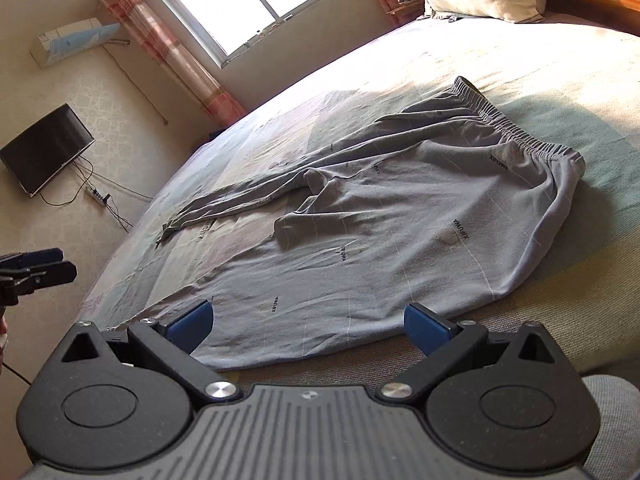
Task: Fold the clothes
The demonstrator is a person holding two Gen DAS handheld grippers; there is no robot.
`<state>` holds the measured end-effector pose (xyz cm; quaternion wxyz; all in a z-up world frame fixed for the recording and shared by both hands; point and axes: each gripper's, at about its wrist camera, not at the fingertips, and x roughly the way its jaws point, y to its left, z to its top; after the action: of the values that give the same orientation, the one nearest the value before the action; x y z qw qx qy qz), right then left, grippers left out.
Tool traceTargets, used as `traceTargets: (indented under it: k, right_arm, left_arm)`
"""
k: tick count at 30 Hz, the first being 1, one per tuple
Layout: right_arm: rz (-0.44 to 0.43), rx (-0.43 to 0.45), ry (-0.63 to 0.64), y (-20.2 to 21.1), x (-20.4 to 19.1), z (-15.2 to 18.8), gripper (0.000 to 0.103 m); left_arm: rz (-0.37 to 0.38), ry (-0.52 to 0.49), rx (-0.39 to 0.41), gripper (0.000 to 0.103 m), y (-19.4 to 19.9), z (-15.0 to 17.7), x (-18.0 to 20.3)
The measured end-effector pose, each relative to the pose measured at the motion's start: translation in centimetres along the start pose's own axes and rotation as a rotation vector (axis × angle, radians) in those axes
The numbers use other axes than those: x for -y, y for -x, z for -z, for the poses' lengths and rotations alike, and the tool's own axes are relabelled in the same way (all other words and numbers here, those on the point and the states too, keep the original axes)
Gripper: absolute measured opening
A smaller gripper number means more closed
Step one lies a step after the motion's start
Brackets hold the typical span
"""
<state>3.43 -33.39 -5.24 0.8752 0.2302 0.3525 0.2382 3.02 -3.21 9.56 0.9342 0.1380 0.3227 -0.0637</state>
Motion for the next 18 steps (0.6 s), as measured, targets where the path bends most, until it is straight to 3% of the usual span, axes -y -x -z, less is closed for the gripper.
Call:
traceTargets:
  k: [2, 6, 18]
  right_arm:
    - [0.005, 0.008, -0.017, 0.5, 0.3, 0.2, 0.103]
    - [0.025, 0.012, -0.032, 0.9, 0.5, 0.4, 0.103]
    - [0.201, 0.014, 0.006, 1.4, -1.2, 0.0, 0.103]
  left_arm:
    - [0.027, -0.019, 0.051, 0.102, 0.5, -2.1, 0.9]
    - [0.122, -0.031, 0.067, 0.102, -0.7, -3.7, 2.3]
    - [0.266, 0.015, -0.14, 0.102, -11.3, 4.3, 3.2]
